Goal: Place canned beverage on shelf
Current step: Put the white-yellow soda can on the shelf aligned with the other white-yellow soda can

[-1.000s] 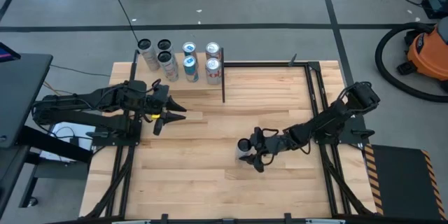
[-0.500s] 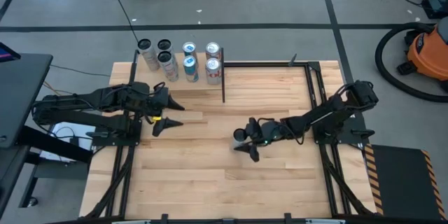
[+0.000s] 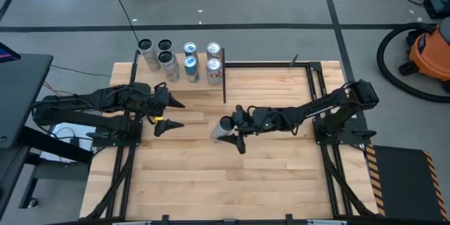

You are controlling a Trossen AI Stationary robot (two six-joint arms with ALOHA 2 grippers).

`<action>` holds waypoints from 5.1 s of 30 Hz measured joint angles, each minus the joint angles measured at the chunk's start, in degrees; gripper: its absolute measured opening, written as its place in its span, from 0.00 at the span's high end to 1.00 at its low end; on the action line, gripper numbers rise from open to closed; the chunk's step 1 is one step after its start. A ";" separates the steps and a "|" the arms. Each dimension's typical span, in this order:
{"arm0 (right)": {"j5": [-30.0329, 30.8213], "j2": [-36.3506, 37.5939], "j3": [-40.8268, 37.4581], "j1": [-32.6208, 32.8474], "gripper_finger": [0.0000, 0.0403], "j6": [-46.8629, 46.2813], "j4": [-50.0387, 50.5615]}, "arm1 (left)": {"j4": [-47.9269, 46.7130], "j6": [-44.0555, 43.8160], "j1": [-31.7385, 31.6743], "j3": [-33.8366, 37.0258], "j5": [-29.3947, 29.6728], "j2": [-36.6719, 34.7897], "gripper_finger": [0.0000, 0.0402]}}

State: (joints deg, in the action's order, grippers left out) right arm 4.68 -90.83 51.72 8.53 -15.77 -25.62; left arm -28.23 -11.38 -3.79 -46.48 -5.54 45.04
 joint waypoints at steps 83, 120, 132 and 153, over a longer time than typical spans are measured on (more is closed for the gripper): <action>-10.67 -17.81 25.12 -5.28 0.32 -2.06 9.81 | -20.14 1.51 -1.23 -32.70 -6.81 28.22 0.01; -8.85 -17.79 25.12 -5.54 0.32 -2.22 15.11 | -24.28 0.02 -1.45 -32.70 -9.79 36.94 0.10; -9.06 -17.77 25.12 -5.57 0.32 -2.45 15.20 | -23.21 -3.84 -1.34 -32.70 -9.97 36.92 0.26; -8.84 -17.77 25.12 -5.57 0.31 -2.40 15.77 | -25.69 -1.97 -0.77 -32.83 -9.57 37.07 0.31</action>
State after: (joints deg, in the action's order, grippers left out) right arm -4.16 -108.60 76.84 2.96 -18.17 -9.85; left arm -53.91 -13.34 -4.56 -79.30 -15.11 82.11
